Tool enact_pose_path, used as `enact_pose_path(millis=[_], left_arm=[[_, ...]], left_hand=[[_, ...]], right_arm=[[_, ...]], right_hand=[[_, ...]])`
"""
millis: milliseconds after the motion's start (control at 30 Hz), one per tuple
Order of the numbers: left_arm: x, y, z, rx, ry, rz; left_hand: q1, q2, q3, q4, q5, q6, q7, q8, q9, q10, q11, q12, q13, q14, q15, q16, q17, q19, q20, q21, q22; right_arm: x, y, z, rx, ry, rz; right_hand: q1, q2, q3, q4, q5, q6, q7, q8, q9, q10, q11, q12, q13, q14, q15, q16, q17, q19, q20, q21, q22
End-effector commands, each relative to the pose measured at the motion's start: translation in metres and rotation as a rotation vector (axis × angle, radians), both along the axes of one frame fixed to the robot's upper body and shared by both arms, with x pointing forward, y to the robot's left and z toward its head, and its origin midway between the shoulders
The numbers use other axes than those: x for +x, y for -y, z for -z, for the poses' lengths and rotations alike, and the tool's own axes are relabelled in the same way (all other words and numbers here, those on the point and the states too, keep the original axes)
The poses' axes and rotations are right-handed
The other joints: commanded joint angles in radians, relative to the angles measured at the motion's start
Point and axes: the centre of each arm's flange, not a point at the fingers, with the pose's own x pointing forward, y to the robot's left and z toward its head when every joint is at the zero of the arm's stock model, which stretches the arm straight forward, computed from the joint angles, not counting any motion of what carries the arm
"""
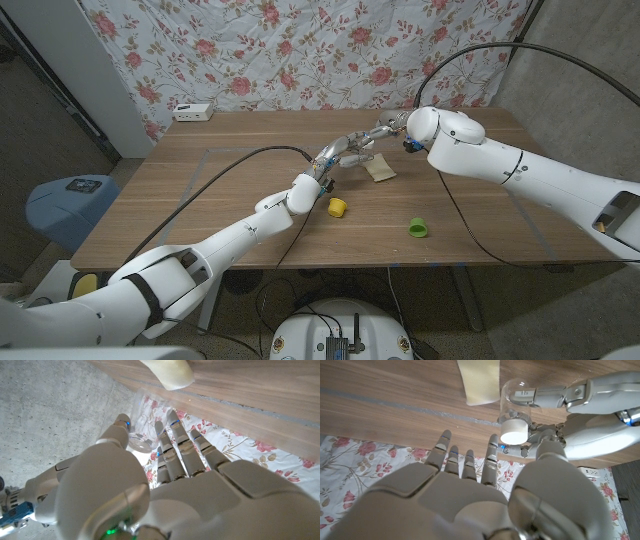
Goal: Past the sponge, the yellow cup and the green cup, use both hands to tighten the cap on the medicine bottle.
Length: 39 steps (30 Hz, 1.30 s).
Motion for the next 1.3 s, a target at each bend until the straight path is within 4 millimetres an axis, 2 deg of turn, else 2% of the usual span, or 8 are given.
enact_pose_path(millis=[33, 267, 533, 1033, 1300], left_arm=[[0.0004, -0.001, 0.0005, 0.004, 0.001, 0.002], [0.0007, 0.0, -0.0001, 0.005, -0.002, 0.0], [0.0015, 0.0016, -0.0025, 0.013, 0.002, 0.006], [0.0024, 0.0015, -0.0031, 0.013, 0.0, 0.003], [0.0026, 0.0017, -0.0032, 0.012, -0.001, 0.002]], left_hand=[[0.007, 0.008, 0.008, -0.001, 0.006, 0.003, -0.003, -0.001, 0.003, 0.037, -0.035, 0.003, 0.004, 0.003, -0.066, 0.005, 0.002, -0.004, -0.042, 0.0, 0.002], [0.006, 0.009, 0.009, 0.0, 0.006, 0.003, -0.004, 0.0, 0.003, 0.038, -0.035, 0.003, 0.004, 0.003, -0.065, 0.005, 0.001, -0.004, -0.042, 0.0, 0.002], [0.008, 0.009, 0.009, -0.001, 0.006, 0.003, -0.004, 0.0, 0.003, 0.037, -0.034, 0.003, 0.004, 0.003, -0.067, 0.005, 0.002, -0.004, -0.041, 0.0, 0.002], [0.008, 0.008, 0.007, -0.001, 0.006, 0.005, -0.004, 0.0, 0.003, 0.039, -0.034, 0.004, 0.004, 0.004, -0.067, 0.005, 0.002, -0.003, -0.042, 0.0, 0.002], [0.009, 0.008, 0.008, -0.001, 0.006, 0.006, -0.005, 0.0, 0.003, 0.04, -0.035, 0.004, 0.004, 0.004, -0.067, 0.005, 0.001, -0.003, -0.042, 0.0, 0.002]], right_arm=[[0.0017, 0.0009, -0.0029, -0.008, -0.025, -0.032], [0.0024, 0.0002, -0.0042, -0.014, -0.021, -0.028], [0.0038, -0.0009, -0.0063, -0.022, -0.003, -0.019], [0.0083, -0.0031, -0.0085, -0.028, 0.01, -0.013], [0.0101, -0.0023, -0.0076, -0.023, 0.012, -0.013]], right_hand=[[0.028, -0.001, 0.008, -0.015, 0.008, -0.017, 0.001, 0.001, -0.002, -0.017, 0.002, 0.004, 0.004, -0.015, 0.002, 0.001, 0.002, -0.007, -0.002, -0.001, 0.003], [0.058, 0.0, 0.021, -0.021, 0.009, -0.029, -0.019, 0.004, -0.004, -0.025, 0.002, 0.007, 0.004, -0.021, 0.001, 0.003, 0.002, -0.006, -0.005, 0.002, 0.003], [0.092, 0.008, 0.037, -0.022, 0.01, -0.007, -0.042, 0.018, -0.005, -0.02, 0.0, 0.014, 0.004, -0.018, 0.001, 0.008, 0.002, 0.006, -0.01, 0.007, 0.003], [0.144, 0.023, 0.063, -0.018, 0.008, 0.066, -0.077, 0.049, -0.004, -0.001, -0.009, 0.023, 0.004, 0.004, 0.002, 0.017, 0.001, 0.024, -0.02, 0.011, 0.003], [0.164, 0.022, 0.071, -0.016, 0.004, 0.12, -0.081, 0.071, 0.001, 0.013, -0.016, 0.027, 0.004, 0.014, 0.003, 0.019, 0.001, 0.033, -0.021, 0.012, 0.003]])
